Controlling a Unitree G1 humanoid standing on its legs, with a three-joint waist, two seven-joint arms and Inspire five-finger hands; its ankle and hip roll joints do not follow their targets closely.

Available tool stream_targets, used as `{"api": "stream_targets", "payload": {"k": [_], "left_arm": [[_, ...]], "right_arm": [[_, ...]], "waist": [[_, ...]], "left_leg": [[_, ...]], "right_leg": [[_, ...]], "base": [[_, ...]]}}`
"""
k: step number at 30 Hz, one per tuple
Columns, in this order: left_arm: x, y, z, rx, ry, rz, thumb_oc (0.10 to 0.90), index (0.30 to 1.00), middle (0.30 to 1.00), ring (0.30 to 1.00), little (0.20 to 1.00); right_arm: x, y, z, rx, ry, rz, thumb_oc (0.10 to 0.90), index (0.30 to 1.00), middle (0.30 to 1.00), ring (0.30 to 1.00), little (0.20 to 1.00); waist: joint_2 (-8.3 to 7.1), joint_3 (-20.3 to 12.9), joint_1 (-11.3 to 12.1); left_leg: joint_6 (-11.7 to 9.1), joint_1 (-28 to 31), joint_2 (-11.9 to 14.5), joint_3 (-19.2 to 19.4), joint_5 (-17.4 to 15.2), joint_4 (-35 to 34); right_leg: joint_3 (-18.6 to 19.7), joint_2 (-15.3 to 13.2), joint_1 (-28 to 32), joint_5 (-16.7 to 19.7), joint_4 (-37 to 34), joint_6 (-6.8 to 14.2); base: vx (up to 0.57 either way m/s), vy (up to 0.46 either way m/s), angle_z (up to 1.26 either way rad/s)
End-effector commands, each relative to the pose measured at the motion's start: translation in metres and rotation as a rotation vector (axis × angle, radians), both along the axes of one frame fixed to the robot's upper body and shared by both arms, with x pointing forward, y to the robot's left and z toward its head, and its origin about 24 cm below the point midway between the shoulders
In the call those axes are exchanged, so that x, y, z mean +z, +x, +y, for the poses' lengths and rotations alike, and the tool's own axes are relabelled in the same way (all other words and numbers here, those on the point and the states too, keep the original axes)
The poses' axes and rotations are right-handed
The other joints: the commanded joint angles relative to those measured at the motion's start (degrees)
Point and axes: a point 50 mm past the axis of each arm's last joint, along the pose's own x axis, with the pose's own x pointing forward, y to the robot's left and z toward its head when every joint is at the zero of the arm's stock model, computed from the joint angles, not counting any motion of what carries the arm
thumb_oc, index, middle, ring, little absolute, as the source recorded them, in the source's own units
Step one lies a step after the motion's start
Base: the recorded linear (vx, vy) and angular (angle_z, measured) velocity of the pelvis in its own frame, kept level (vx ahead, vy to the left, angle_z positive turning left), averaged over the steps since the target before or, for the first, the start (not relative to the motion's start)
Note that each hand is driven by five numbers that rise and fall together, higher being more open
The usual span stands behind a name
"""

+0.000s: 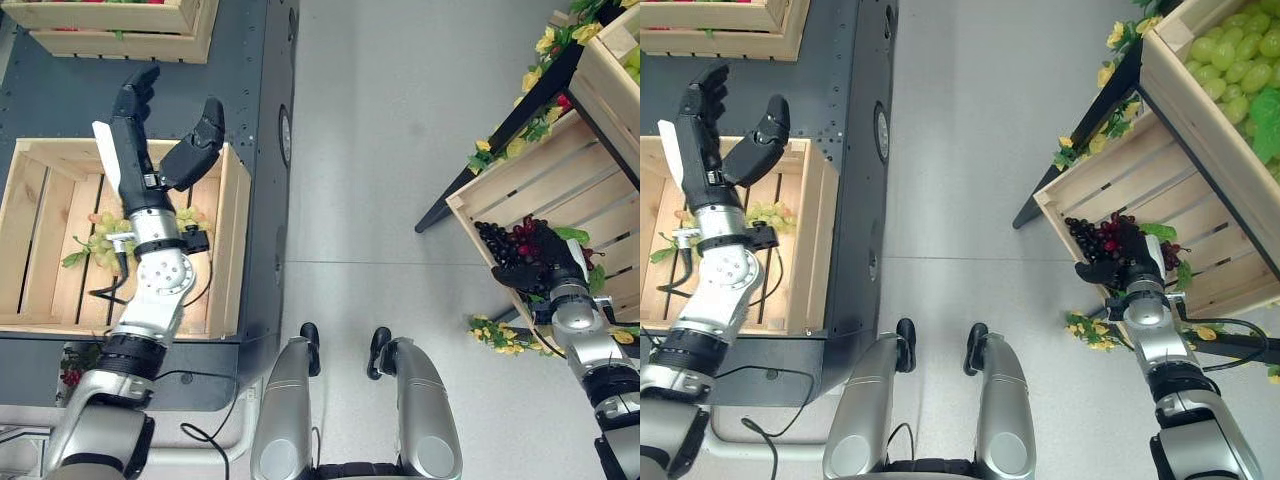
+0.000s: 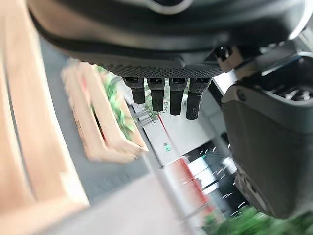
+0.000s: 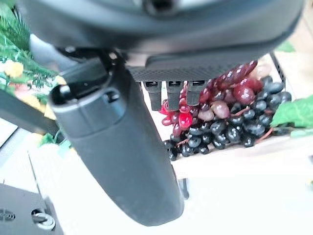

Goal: Pick up the fruits from the basket on one side to the basket on the other side

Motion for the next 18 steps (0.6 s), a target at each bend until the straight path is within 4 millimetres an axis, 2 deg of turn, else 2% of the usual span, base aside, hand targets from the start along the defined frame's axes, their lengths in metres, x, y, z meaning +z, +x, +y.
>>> {"api": "stream_targets", "payload": {"k": [1,7,9,10,12,18], "left_arm": [[0.041,-0.003,0.025,0.128,0.091,-0.116,0.8,0.9,0.9,0.9,0.9],[0.011,-0.011,0.06,0.319,0.277,0.094,0.8,0.9,0.9,0.9,0.9],[0.007,-0.015,0.075,0.396,0.348,0.169,0.8,0.9,0.9,0.9,0.9],[0.008,-0.015,0.075,0.396,0.348,0.169,0.8,0.9,0.9,0.9,0.9],[0.004,-0.019,0.092,0.48,0.426,0.266,0.8,0.9,0.9,0.9,0.9],[-0.001,-0.025,0.11,0.535,0.591,0.419,0.8,0.9,0.9,0.9,0.9]], "right_arm": [[0.053,0.012,-0.002,0.077,-0.082,-0.182,0.8,0.9,0.9,0.9,0.9],[0.049,0.009,0.001,0.138,-0.095,-0.171,0.8,0.9,0.9,0.9,0.9],[0.05,0.007,0.001,0.155,-0.117,-0.165,0.8,0.9,0.9,0.9,0.9],[0.05,0.007,0.001,0.154,-0.117,-0.165,0.8,0.9,0.9,0.9,0.9],[0.048,0.007,-0.001,0.155,-0.119,-0.152,0.8,0.9,0.9,0.9,0.9],[0.05,0.007,-0.009,0.147,-0.131,-0.142,0.8,0.9,0.9,0.9,0.9]], "waist": [[1.25,-0.8,0.9],[1.79,-0.8,1.0],[1.85,-0.8,1.0],[1.84,-0.8,1.0],[1.8,-0.8,1.1],[1.88,-0.8,1.6]], "left_leg": [[0.2,4.2,-1.0,4.2,-4.1,-1.6],[-0.4,3.9,-0.9,4.0,-4.7,-0.8],[-0.4,3.2,-0.9,4.1,-4.8,-0.2],[-0.4,3.2,-0.9,4.1,-4.8,-0.2],[-0.4,2.4,-0.8,4.0,-4.7,0.1],[-0.4,1.1,-0.9,3.8,-4.0,-0.3]], "right_leg": [[-1.7,-0.4,2.5,-0.5,0.8,-0.7],[-1.5,-0.5,2.8,-1.3,0.8,-0.4],[-1.6,-0.8,2.3,-1.2,0.9,-0.4],[-1.6,-0.8,2.3,-1.2,0.9,-0.4],[-1.7,-0.9,1.7,-1.2,1.0,-0.3],[-1.9,-0.8,0.7,-1.0,0.6,-0.4]], "base": [[0.03,0.052,0.03],[0.05,0.051,0.04],[0.02,0.046,0.06],[0.02,0.036,0.04],[0.02,0.033,0.01],[0.0,0.003,0.03]]}}
